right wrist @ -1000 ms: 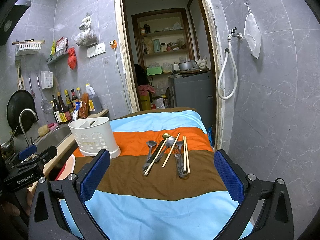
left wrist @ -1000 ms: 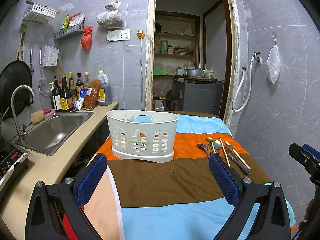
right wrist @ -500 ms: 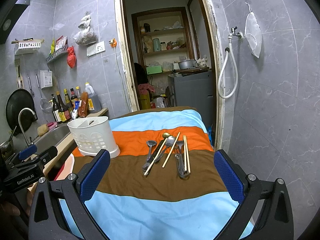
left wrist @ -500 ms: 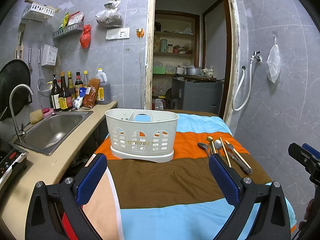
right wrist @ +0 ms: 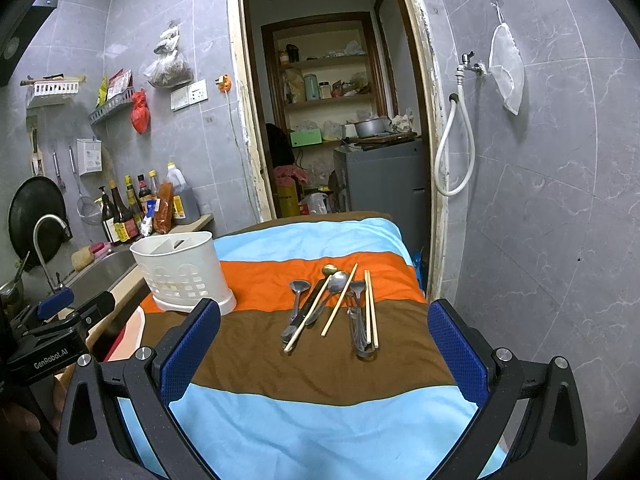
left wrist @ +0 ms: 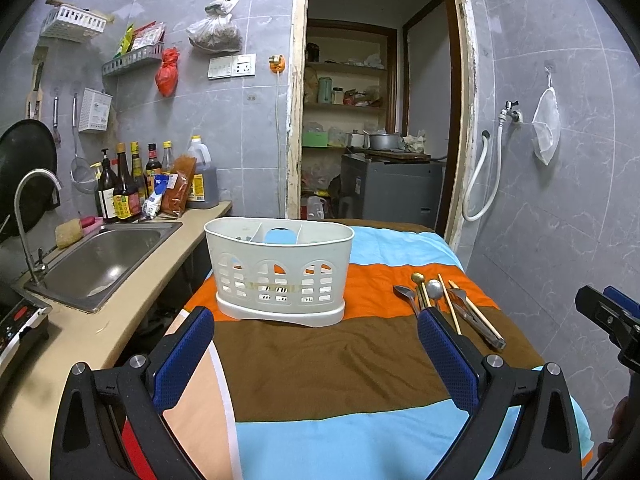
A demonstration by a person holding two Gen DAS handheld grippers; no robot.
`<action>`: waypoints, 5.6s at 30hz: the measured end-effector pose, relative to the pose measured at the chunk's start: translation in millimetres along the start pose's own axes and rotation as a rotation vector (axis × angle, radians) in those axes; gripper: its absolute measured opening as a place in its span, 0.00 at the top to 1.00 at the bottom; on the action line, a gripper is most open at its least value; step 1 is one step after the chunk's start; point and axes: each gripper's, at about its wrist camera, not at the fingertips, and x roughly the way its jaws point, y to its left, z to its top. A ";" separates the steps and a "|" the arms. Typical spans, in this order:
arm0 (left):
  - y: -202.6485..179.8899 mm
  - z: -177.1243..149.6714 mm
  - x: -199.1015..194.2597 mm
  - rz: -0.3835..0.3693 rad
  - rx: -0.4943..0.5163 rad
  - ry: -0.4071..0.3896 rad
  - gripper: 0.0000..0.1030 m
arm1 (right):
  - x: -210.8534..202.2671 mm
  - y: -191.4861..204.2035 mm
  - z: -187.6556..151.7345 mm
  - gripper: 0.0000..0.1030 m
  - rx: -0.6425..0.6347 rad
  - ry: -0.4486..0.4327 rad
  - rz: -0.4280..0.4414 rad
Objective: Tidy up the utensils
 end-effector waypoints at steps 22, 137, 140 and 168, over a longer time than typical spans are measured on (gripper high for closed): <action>-12.4 8.9 11.5 -0.013 0.018 0.002 0.01 | 13.4 -7.0 -2.0 0.01 0.003 0.013 -0.016; -19.8 12.5 185.0 -0.532 -0.141 0.563 0.97 | 246.6 12.0 -38.7 0.96 0.353 0.653 0.239; -20.8 7.4 186.7 -0.536 -0.140 0.579 0.97 | 245.8 10.8 -40.7 0.96 0.379 0.651 0.239; -4.9 33.9 159.9 -0.561 -0.121 0.456 0.97 | 211.9 20.7 -12.8 0.96 0.391 0.538 0.284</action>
